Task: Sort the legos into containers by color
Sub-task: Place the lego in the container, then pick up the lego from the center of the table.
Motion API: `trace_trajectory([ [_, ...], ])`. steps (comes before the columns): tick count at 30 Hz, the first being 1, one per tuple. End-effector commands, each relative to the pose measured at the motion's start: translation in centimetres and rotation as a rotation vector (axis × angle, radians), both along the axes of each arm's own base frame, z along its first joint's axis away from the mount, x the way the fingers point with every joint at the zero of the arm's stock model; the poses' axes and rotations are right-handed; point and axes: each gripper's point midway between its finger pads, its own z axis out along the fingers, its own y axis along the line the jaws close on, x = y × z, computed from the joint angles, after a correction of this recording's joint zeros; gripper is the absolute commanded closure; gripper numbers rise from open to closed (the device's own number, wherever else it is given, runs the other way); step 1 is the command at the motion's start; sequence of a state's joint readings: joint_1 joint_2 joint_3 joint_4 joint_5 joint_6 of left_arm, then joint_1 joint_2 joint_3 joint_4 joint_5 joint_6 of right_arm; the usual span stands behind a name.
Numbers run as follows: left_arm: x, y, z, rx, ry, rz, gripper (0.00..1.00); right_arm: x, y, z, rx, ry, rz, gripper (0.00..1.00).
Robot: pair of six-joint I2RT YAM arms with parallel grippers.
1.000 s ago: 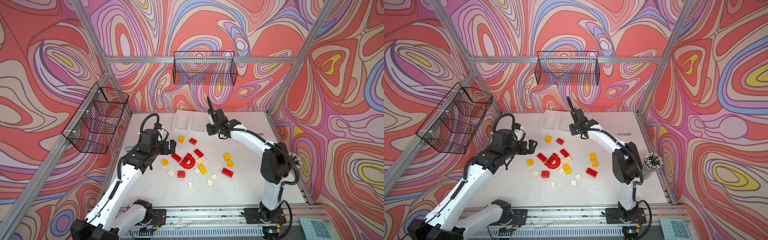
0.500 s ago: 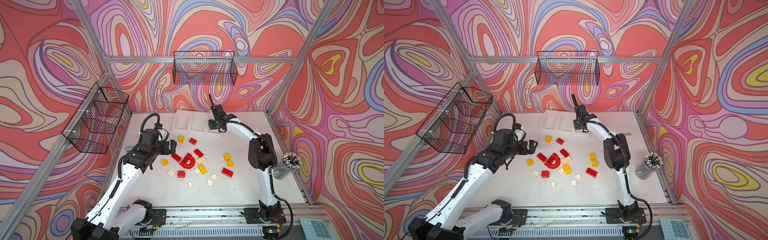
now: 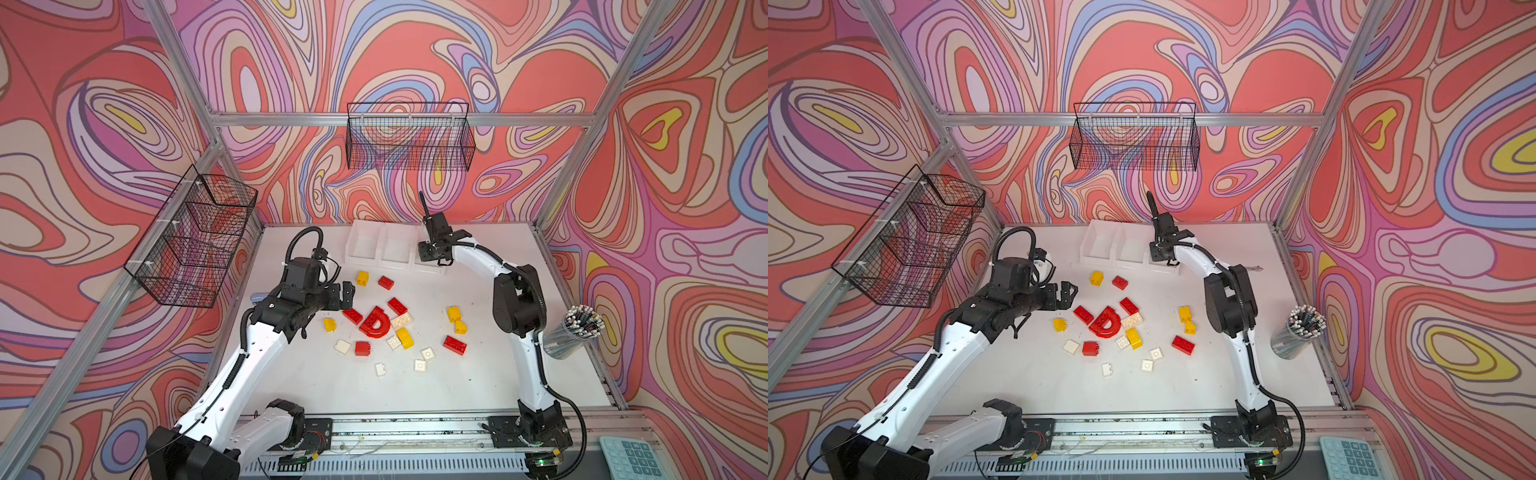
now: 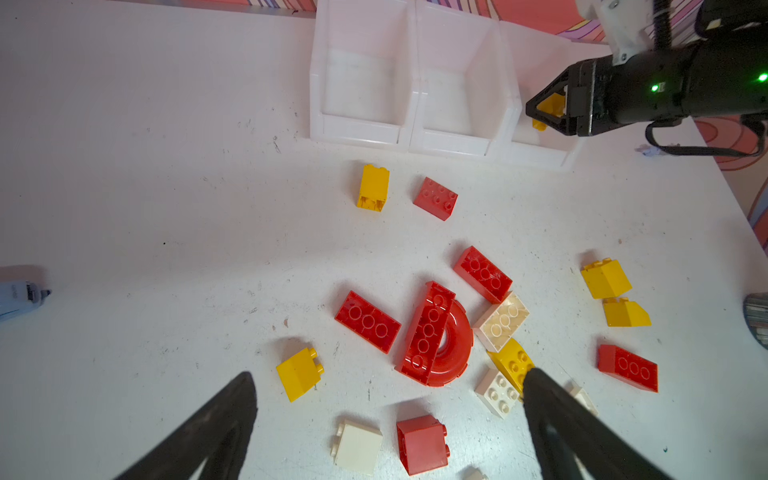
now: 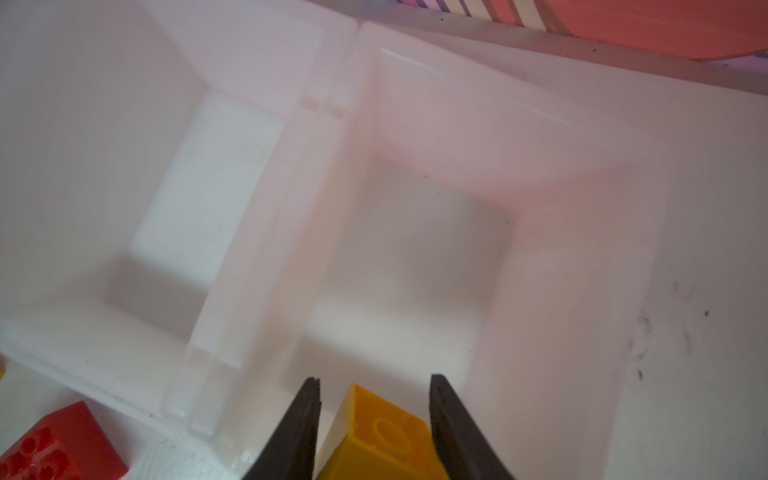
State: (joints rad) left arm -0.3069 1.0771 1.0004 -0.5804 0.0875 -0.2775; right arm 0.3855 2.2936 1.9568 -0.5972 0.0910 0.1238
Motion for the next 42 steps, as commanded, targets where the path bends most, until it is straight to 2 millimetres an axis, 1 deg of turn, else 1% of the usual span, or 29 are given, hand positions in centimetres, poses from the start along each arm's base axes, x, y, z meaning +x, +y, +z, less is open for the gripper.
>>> trace_trajectory([
  [1, -0.2, -0.2, 0.5, -0.005, 0.014, -0.008, 0.00, 0.8, 0.2, 0.2, 0.013, -0.014, -0.001, 0.60],
  [3, -0.2, -0.2, 0.4, -0.005, 0.016, -0.009, 0.00, 0.9, 0.1, 0.4, 0.010, -0.017, 0.002, 0.57],
  [7, -0.2, -0.3, 0.4, -0.007, 0.017, -0.012, 0.00, 0.9, 0.1, 1.0, 0.006, -0.028, 0.002, 0.47],
  [10, -0.2, -0.3, 0.3, -0.006, 0.021, -0.014, 0.00, 1.0, 0.0, 1.6, 0.004, -0.037, 0.003, 0.43],
  [16, -0.2, -0.3, 0.4, -0.007, 0.019, -0.015, 0.00, 1.0, -0.1, 2.9, 0.001, -0.056, 0.005, 0.39],
  [19, -0.2, -0.3, 0.4, -0.005, 0.023, -0.016, 0.00, 0.9, -0.1, 4.6, 0.010, -0.078, 0.009, 0.38],
  [22, -0.2, -0.6, 0.3, -0.014, 0.025, -0.024, 0.00, 0.6, -0.2, 6.9, 0.021, -0.110, 0.015, 0.38],
  [25, -0.1, -0.8, -0.1, -0.016, 0.042, -0.030, 0.00, -0.2, -0.3, 9.5, 0.045, -0.146, 0.021, 0.38],
  [27, 0.1, -0.8, -0.2, -0.012, 0.048, -0.029, 0.00, -1.0, -0.3, 11.4, 0.071, -0.177, 0.026, 0.38],
  [30, 0.2, -0.7, -0.5, -0.007, 0.058, -0.025, 0.00, -2.9, -0.4, 13.4, 0.088, -0.211, 0.034, 0.38],
  [32, 0.3, -0.7, -0.5, -0.003, 0.069, -0.022, 0.00, -4.2, -0.3, 14.2, 0.082, -0.222, 0.043, 0.38],
  [35, 0.2, -1.0, -0.3, 0.002, 0.088, -0.035, 0.00, -6.4, 0.0, 15.0, 0.080, -0.227, 0.063, 0.38],
  [37, 0.0, -1.5, 0.2, 0.014, 0.087, -0.055, 0.00, -8.0, 0.5, 15.3, 0.084, -0.224, 0.083, 0.38],
  [39, -0.5, -2.2, 0.4, 0.038, 0.095, -0.085, 0.06, -9.8, 1.0, 15.7, 0.091, -0.226, 0.109, 0.39],
  [42, -1.4, -2.7, -0.1, 0.051, 0.138, -0.116, 0.13, -12.4, 1.6, 15.3, 0.123, -0.212, 0.135, 0.38],
])
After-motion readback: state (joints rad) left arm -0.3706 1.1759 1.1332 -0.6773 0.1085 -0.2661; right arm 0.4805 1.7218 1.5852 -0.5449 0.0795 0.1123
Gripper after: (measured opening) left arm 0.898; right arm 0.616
